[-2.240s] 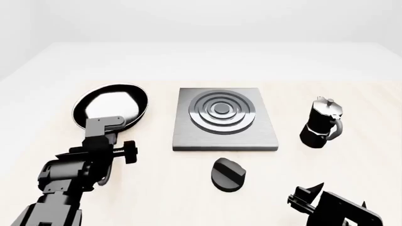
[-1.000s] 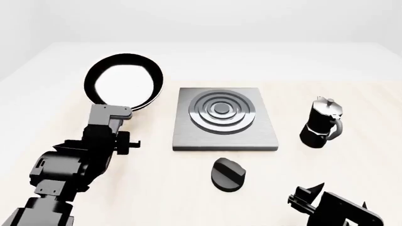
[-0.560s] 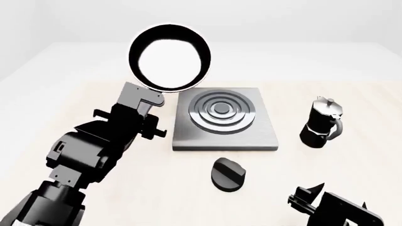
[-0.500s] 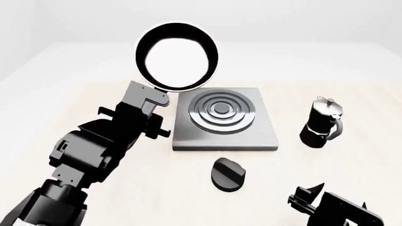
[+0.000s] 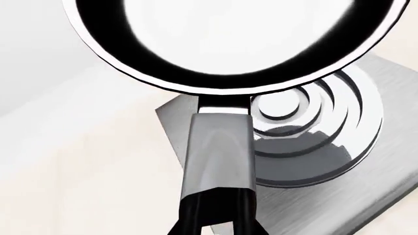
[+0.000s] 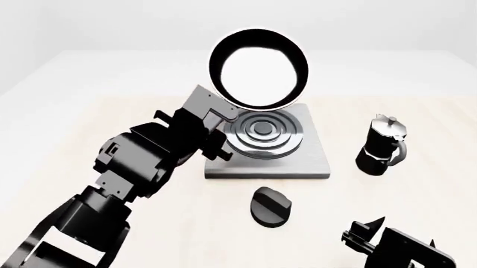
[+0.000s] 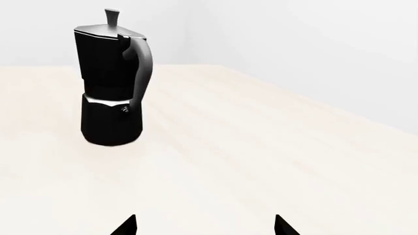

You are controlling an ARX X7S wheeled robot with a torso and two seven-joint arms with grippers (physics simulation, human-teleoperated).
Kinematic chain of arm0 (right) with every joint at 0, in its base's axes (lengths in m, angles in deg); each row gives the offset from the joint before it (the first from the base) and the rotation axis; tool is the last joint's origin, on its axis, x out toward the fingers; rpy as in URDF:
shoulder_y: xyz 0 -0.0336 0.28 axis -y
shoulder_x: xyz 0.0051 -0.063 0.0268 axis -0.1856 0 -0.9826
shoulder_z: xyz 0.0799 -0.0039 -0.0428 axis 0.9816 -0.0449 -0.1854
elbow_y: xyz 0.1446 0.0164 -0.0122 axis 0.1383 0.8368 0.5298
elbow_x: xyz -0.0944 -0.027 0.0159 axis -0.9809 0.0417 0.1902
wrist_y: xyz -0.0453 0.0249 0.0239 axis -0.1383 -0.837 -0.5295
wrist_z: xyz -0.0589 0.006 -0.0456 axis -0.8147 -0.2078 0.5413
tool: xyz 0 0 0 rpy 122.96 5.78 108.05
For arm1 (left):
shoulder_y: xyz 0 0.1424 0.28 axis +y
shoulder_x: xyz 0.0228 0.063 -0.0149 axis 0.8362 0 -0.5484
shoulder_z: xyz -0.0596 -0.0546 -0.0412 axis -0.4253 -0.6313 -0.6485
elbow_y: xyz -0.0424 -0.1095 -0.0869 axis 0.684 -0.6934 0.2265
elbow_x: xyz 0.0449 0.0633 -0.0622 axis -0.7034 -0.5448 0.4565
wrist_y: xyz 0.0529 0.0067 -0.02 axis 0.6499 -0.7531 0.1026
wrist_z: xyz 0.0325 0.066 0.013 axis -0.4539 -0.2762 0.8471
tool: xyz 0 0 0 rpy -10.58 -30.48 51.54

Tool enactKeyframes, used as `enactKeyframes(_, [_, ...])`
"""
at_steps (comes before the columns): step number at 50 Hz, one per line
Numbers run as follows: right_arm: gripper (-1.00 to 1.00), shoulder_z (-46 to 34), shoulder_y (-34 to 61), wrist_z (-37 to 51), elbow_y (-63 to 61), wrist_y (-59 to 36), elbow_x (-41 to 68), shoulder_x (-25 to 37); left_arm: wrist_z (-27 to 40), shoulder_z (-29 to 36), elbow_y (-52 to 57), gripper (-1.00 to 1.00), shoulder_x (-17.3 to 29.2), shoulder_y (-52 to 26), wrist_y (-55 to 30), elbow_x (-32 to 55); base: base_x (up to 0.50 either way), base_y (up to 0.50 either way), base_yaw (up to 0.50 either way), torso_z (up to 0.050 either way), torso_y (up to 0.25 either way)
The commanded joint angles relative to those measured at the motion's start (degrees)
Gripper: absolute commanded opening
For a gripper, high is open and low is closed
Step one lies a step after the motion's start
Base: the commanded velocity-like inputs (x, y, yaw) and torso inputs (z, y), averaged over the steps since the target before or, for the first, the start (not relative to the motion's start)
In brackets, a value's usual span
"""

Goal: Turn on the stove and put the frying pan on it.

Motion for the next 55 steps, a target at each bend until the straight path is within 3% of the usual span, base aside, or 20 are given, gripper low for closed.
enactKeyframes(1, [1.00,-0.06,0.02,-0.05,0.11,0.26,0.25,0.06,-2.56,0.35,-8.77,-1.00,-4.86,-5.15,3.12,-3.02,0.00,0.00,0.00,0.000,0.010])
enactKeyframes(8, [1.00,0.02,-0.08,-0.23,0.40,0.93,0.49,0.08,-2.95,-1.23,-18.60,-1.00,-9.18,-8.26,5.45,-1.99,0.00,0.00,0.00,0.000,0.001])
enactKeyframes(18, [1.00,-0.03,-0.20,-0.38,0.55,1.31,0.66,0.20,-2.31,-0.33,-23.32,-1.00,-11.07,-10.83,2.65,3.51,0.00,0.00,0.00,0.002,0.001])
enactKeyframes(37, [1.00,-0.40,0.15,-0.20,0.67,1.17,0.68,0.23,2.26,15.81,-33.21,-1.00,-11.25,-16.27,6.20,24.35,0.00,0.00,0.00,0.000,0.002])
enactKeyframes(55, [1.00,-0.51,-0.08,0.00,0.21,0.93,0.92,0.46,4.04,22.04,-31.63,-1.00,-10.58,-15.35,7.13,29.30,0.00,0.00,0.00,0.001,0.001])
